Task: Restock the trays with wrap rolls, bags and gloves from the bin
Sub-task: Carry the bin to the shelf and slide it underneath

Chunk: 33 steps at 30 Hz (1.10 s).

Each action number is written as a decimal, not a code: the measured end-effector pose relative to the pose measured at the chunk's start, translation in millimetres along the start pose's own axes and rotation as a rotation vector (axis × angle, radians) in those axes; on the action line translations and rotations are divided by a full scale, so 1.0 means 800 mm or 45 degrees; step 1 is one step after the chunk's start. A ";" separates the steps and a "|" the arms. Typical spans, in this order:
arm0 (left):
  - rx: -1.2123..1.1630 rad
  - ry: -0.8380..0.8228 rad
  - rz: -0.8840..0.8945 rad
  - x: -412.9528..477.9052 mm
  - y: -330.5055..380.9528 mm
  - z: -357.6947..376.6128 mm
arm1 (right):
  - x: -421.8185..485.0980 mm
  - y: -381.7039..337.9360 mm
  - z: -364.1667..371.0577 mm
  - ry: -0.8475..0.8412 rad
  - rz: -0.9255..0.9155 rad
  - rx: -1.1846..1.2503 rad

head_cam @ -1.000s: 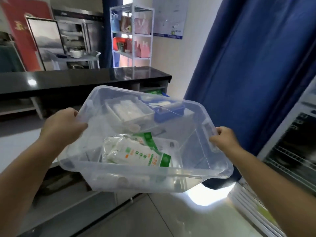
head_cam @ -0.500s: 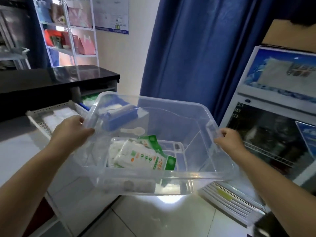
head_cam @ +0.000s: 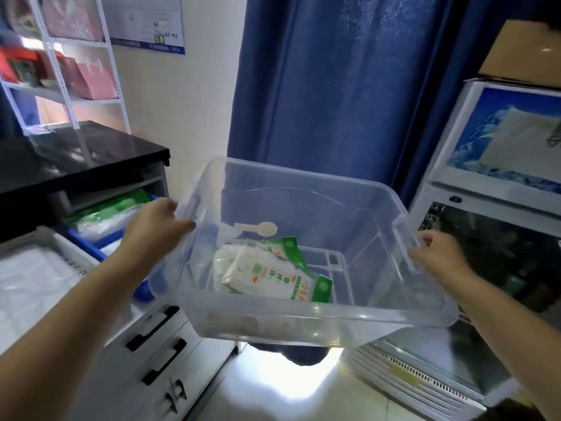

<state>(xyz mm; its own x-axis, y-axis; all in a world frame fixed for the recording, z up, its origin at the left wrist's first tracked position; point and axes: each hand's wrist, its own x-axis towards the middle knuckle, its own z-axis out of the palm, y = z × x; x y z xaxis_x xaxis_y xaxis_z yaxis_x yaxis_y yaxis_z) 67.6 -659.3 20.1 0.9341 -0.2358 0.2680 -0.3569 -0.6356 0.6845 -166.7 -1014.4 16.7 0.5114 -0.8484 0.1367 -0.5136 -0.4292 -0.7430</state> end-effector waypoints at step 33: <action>0.132 0.095 -0.104 0.591 -0.035 0.294 | 0.614 -0.105 0.346 -0.096 -0.066 0.143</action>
<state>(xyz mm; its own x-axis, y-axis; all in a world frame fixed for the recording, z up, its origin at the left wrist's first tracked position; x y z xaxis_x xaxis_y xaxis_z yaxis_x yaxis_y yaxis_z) 521.1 -926.1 -32.1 0.9553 -0.1273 0.2669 -0.2735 -0.7236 0.6337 318.0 -1309.3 -35.2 0.5877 -0.7986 0.1300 -0.4070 -0.4307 -0.8055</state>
